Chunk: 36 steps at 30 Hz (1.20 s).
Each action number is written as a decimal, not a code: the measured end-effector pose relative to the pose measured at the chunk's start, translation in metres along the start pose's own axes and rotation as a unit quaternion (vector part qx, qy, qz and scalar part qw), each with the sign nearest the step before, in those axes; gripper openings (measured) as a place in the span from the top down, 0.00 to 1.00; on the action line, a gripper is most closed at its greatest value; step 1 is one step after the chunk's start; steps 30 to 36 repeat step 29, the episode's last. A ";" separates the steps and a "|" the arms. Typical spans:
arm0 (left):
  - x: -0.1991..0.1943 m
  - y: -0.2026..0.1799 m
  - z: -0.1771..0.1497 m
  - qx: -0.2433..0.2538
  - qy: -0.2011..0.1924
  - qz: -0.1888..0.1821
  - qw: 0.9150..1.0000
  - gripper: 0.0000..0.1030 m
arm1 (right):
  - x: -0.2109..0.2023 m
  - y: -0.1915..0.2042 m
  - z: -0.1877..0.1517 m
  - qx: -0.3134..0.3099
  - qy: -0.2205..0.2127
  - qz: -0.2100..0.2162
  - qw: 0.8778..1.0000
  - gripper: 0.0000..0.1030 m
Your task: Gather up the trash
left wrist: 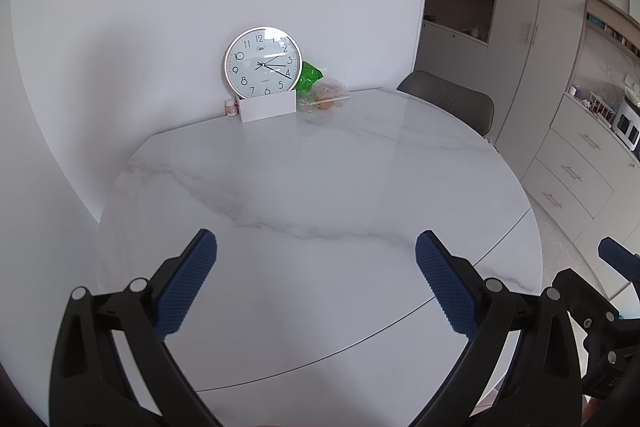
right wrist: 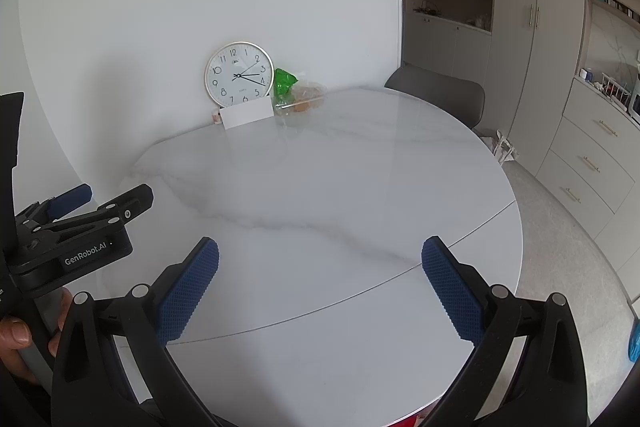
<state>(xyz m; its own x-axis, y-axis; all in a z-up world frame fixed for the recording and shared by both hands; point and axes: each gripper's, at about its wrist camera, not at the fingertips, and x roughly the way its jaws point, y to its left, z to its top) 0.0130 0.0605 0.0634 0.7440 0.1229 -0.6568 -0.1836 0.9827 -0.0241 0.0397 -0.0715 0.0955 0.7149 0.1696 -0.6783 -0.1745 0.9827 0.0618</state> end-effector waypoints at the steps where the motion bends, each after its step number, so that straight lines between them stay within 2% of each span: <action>1: 0.000 0.000 0.000 0.000 0.000 0.000 1.000 0.07 | 0.000 0.000 0.000 0.000 0.000 0.000 1.000 0.02; 13: 0.002 0.003 -0.004 -0.003 -0.003 -0.013 1.000 0.07 | 0.001 0.000 -0.003 0.001 0.004 -0.002 1.000 0.02; 19: -0.001 -0.001 -0.006 0.013 -0.015 0.003 1.000 0.07 | 0.001 -0.001 -0.004 0.001 0.004 -0.002 1.000 0.02; 23: 0.000 0.000 -0.006 0.005 -0.005 -0.008 1.000 0.07 | 0.001 -0.001 -0.003 0.000 0.004 -0.002 1.000 0.02; 36: 0.001 0.000 -0.006 0.009 -0.001 -0.003 1.000 0.07 | 0.001 0.000 -0.006 0.002 0.006 -0.002 1.000 0.02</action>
